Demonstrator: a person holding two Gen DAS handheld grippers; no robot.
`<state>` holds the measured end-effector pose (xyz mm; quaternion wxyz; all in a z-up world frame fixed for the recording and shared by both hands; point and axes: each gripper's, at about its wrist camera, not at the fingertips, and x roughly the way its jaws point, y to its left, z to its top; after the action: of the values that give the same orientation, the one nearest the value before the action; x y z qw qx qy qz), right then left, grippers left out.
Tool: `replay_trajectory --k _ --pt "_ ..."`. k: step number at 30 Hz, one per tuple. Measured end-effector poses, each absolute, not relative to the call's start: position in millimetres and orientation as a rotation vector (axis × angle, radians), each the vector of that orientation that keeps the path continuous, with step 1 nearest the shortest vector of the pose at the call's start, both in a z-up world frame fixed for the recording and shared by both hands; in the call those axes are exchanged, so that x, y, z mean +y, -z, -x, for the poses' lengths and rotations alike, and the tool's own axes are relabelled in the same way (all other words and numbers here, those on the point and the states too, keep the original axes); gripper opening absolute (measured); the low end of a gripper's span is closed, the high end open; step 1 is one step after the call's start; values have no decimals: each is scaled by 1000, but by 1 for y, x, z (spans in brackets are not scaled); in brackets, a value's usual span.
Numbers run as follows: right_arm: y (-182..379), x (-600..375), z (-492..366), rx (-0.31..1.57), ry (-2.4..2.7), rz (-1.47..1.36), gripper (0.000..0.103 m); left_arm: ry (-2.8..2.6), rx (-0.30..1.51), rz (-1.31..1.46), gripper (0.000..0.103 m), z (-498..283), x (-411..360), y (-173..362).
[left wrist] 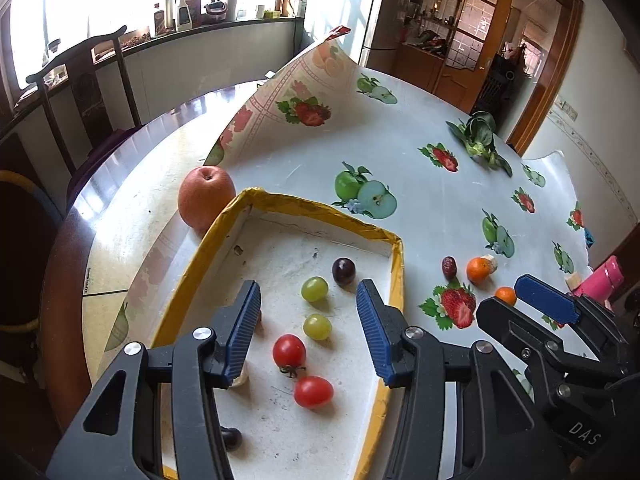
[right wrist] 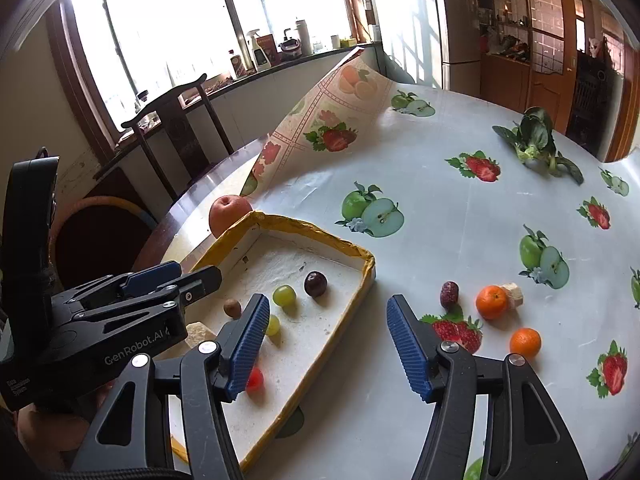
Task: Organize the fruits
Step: 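Open the right gripper to drop the plum while the left gripper releases the grape into the tray, then move both open grippers back to the remaining fruits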
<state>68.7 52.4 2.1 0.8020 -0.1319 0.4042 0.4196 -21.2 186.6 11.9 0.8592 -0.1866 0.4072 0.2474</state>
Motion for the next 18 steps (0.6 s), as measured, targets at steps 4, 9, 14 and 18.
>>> replay_trajectory --k 4,9,14,18 --pt "-11 28 -66 872 -882 257 63 -491 851 380 48 21 170 -20" --pt "-17 -3 -67 871 -846 225 63 -464 854 369 48 18 152 -25" --pt "-11 -36 -69 892 -797 202 63 -423 866 362 48 12 132 -25" --pt "-3 -63 -74 912 -754 189 63 -390 881 359 48 3 116 -23"
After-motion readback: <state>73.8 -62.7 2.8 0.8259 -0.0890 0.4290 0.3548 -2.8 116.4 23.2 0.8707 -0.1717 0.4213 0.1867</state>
